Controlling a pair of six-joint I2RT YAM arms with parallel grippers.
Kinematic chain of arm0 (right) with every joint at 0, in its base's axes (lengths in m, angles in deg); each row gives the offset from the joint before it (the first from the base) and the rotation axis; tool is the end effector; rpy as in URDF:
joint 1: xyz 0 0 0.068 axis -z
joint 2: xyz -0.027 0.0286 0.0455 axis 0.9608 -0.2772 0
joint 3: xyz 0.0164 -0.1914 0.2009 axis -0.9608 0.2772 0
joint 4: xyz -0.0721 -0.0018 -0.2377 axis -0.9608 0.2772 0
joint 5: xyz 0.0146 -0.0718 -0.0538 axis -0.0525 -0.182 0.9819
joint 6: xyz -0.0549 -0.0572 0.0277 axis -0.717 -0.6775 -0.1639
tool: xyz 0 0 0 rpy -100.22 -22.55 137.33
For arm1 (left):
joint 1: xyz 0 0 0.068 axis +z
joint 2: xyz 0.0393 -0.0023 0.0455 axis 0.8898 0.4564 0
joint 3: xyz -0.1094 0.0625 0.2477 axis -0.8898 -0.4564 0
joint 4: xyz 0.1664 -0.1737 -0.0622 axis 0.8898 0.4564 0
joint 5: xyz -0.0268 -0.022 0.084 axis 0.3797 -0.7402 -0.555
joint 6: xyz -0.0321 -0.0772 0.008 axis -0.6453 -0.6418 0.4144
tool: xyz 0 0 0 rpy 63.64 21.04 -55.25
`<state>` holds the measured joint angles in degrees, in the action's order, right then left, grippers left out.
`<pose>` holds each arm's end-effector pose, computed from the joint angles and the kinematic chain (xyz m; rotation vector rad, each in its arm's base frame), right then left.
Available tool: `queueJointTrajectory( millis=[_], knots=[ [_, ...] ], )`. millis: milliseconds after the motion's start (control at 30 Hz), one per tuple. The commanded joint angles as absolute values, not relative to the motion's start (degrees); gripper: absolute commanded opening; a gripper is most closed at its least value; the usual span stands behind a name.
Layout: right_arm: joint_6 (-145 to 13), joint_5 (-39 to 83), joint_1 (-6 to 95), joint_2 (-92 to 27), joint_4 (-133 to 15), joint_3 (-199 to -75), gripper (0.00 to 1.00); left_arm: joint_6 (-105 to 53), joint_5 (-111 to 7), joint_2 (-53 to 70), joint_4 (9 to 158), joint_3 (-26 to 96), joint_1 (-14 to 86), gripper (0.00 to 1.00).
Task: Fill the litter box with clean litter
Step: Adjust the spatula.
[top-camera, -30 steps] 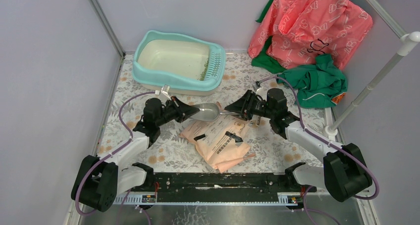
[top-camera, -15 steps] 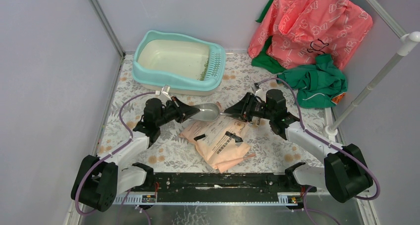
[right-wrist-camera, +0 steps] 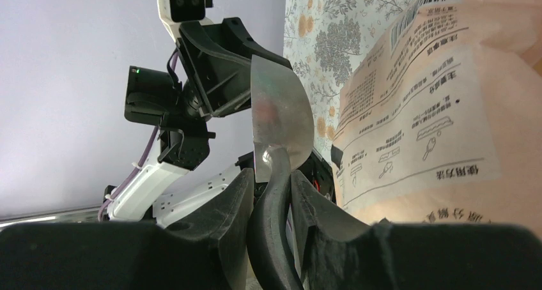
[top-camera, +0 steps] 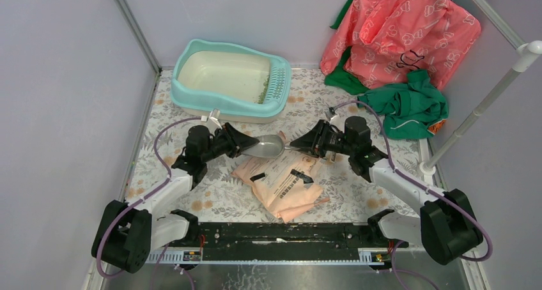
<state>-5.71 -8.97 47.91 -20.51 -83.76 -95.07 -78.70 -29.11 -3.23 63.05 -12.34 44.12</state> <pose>0.2265 0.1619 0.2558 0.1494 2.0793 1.6889 0.2248 -0.1162 0.2195 -0.3987 2.0541 -1.4510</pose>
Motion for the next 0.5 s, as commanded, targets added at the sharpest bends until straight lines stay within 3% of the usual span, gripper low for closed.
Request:
queueJointTrajectory(
  millis=[0, 233, 467],
  knots=[
    [-6.73, -9.92, 48.08, -13.92, -82.1, -96.43, 0.0, -75.63, -28.43, -4.86, 64.88, -8.34, 44.25, 0.39],
    [-8.74, -17.41, 59.48, -1.6, -69.52, -96.16, 0.0, -73.2, -27.64, -6.81, 70.44, -4.7, 47.05, 0.45],
    [-23.37, -21.84, 72.08, 9.76, -38.11, -100.99, 0.0, -70.58, -27.47, -7.62, 75.3, -2.1, 48.96, 0.5]
  ],
)
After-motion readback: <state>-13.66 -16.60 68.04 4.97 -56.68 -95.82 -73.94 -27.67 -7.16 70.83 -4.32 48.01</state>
